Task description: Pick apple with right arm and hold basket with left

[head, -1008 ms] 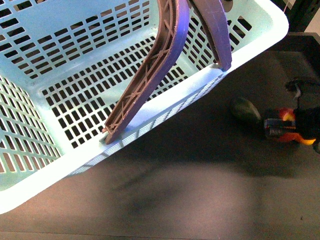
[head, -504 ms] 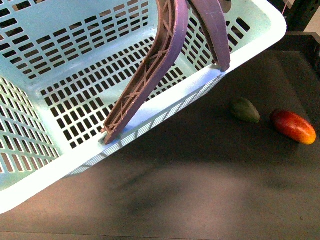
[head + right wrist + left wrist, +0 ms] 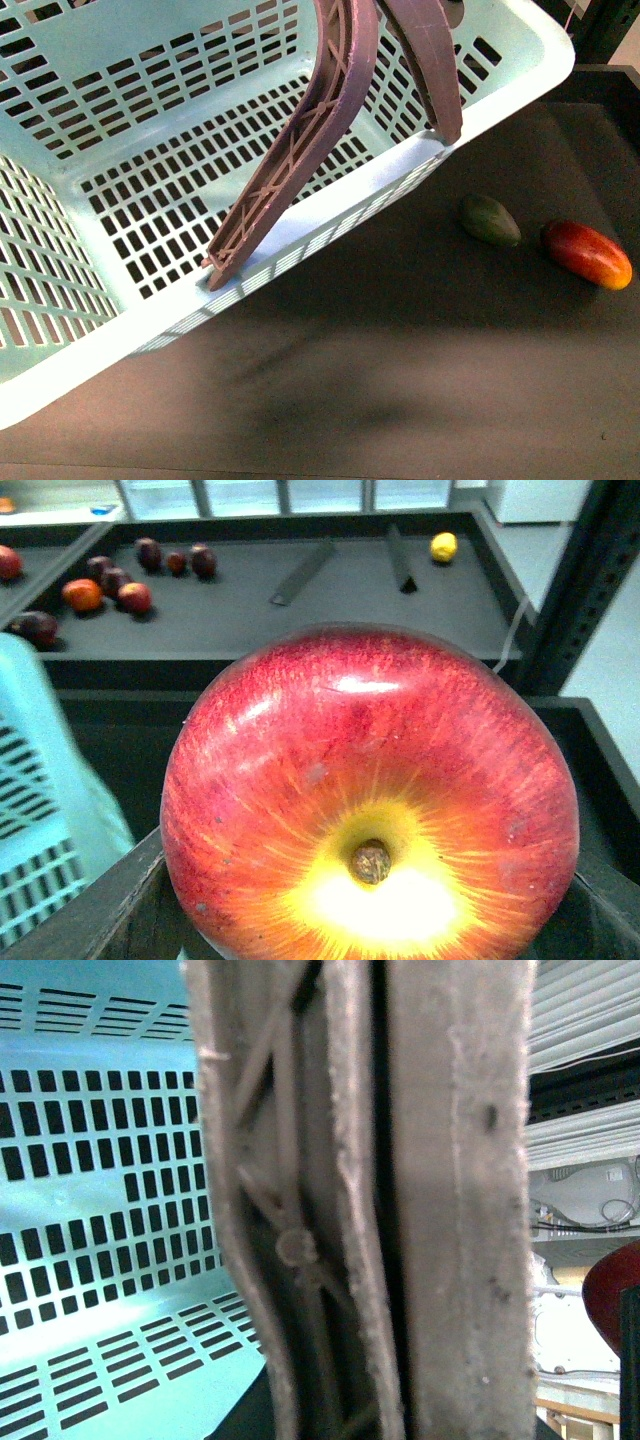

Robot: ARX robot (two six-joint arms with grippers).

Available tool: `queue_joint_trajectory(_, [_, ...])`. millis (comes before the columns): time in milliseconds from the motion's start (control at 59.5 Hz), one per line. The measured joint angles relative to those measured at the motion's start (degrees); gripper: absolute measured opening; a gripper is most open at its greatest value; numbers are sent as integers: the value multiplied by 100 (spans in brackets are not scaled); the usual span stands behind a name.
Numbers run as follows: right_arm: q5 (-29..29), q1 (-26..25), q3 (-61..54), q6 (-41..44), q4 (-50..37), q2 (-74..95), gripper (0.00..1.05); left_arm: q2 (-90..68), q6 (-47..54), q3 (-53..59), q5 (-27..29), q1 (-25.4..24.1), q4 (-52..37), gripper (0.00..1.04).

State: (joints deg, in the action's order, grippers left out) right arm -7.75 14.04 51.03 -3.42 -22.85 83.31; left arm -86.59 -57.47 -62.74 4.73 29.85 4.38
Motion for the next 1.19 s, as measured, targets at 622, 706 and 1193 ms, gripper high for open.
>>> queue_joint_trajectory(622, [11, 1447, -378, -352, -201, 514, 79, 0, 2, 0, 2, 0, 0, 14])
queue_joint_trajectory(706, [44, 1519, -378, -396, -236, 610, 79, 0, -2, 0, -4, 0, 0, 14])
queue_joint_trajectory(1193, [-629, 1512, -496, -326, -647, 688, 96, 0, 33, 0, -50, 2, 2, 14])
